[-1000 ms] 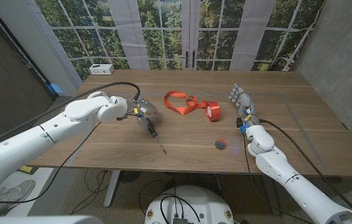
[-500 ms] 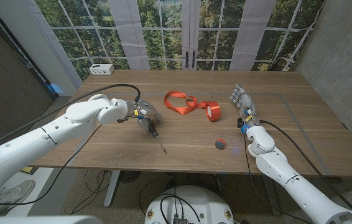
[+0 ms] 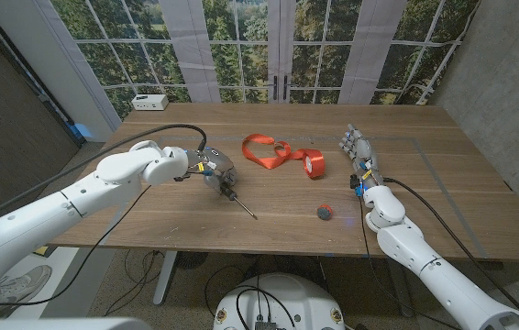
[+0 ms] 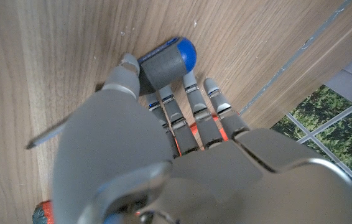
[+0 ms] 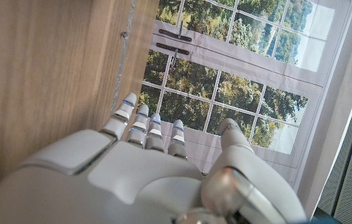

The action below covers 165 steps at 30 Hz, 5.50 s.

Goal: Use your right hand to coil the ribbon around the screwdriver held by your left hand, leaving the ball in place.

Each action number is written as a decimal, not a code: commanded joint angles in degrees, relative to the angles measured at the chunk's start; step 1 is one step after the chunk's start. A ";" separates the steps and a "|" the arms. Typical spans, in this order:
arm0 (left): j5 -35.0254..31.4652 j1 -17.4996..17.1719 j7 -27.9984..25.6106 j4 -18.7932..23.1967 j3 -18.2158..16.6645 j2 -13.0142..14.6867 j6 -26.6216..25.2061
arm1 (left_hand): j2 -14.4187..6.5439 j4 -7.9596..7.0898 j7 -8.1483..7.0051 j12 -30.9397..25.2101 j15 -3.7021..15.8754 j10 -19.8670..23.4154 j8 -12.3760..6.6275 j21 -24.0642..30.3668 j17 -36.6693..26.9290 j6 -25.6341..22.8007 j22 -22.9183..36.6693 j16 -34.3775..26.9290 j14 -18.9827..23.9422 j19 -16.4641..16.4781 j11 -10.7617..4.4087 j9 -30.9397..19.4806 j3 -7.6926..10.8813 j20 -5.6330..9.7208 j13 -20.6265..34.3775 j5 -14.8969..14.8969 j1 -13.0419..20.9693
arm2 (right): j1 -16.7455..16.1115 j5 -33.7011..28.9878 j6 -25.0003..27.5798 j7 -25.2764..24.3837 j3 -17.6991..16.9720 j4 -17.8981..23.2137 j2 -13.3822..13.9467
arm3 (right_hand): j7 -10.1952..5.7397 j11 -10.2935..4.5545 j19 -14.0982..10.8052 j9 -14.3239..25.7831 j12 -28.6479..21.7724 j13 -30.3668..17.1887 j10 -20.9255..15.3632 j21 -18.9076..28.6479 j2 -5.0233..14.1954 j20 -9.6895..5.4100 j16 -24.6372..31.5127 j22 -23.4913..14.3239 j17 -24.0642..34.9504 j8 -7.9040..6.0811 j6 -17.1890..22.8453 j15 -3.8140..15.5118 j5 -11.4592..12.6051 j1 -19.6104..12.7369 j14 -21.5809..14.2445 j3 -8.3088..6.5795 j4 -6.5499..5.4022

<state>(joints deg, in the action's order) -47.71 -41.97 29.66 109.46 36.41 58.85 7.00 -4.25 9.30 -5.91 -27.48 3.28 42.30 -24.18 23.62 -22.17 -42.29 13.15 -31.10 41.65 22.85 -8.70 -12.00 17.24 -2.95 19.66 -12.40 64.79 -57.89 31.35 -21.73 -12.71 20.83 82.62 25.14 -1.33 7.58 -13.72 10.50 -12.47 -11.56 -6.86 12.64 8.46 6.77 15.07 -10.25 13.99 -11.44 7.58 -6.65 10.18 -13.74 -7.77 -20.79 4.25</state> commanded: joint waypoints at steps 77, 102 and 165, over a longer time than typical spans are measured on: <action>0.41 -7.87 -16.04 4.55 -6.18 2.60 -10.67 | -4.55 -0.84 5.09 -8.79 9.85 10.65 -3.41 10.21 -8.43 -14.10 3.85 -7.56 11.93 4.03 0.77 -1.46 0.16 1.43 12.71 1.82 8.31 | 10.24 -40.93 71.50 -1.38 20.18 41.65 23.68 | -0.05 -1.77 -2.11 0.33 -0.79 -0.37 -4.31 0.11 -4.47 0.66 0.13 -0.28 -1.31 -0.33 2.30 2.30 -0.14 -3.86 -3.72 -0.17 4.26; 1.26 -8.47 -16.39 4.67 -6.51 3.22 -10.58 | -4.48 -0.96 5.09 -8.81 9.76 10.74 -3.18 11.76 -8.97 -14.19 4.16 -7.13 12.26 3.48 0.83 -1.76 0.30 1.47 14.18 1.87 8.24 | 25.22 -55.50 91.18 7.72 41.00 42.97 22.32 | 1.95 -2.89 -5.82 0.61 -2.36 -0.63 -11.15 0.78 -8.89 0.90 1.25 -0.29 -1.79 -2.51 11.25 5.36 0.68 -4.02 -9.30 2.46 4.71; 2.32 -8.72 -16.22 4.11 -6.54 3.73 -11.09 | -4.23 -0.89 5.14 -7.70 9.80 11.37 -2.59 15.03 -9.99 -14.76 4.26 -6.03 12.80 2.30 1.00 -2.00 0.69 1.61 15.50 2.01 8.11 | 40.75 -46.04 96.05 9.80 56.92 32.55 17.74 | 2.20 -4.63 -8.29 1.40 -4.20 -2.04 -18.80 0.45 -10.54 0.34 2.52 -0.30 -0.98 -5.89 22.48 8.03 3.63 -11.80 -14.62 3.35 4.81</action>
<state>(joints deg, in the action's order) -45.32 -50.93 12.91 113.52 29.63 62.72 -3.68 -2.58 9.11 -2.06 -35.33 0.32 49.32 -26.34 38.38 -32.05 -52.46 17.14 -36.98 48.49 25.25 -4.14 -11.89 16.68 -1.31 21.00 -10.20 67.31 -17.61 -15.55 75.64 -1.97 77.22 116.67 43.11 0.82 2.96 -21.41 11.62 -16.34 -13.43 -25.00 13.02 -2.12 7.28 17.18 -10.25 12.86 -16.99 29.38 1.24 13.36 -24.33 -21.82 -17.00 8.84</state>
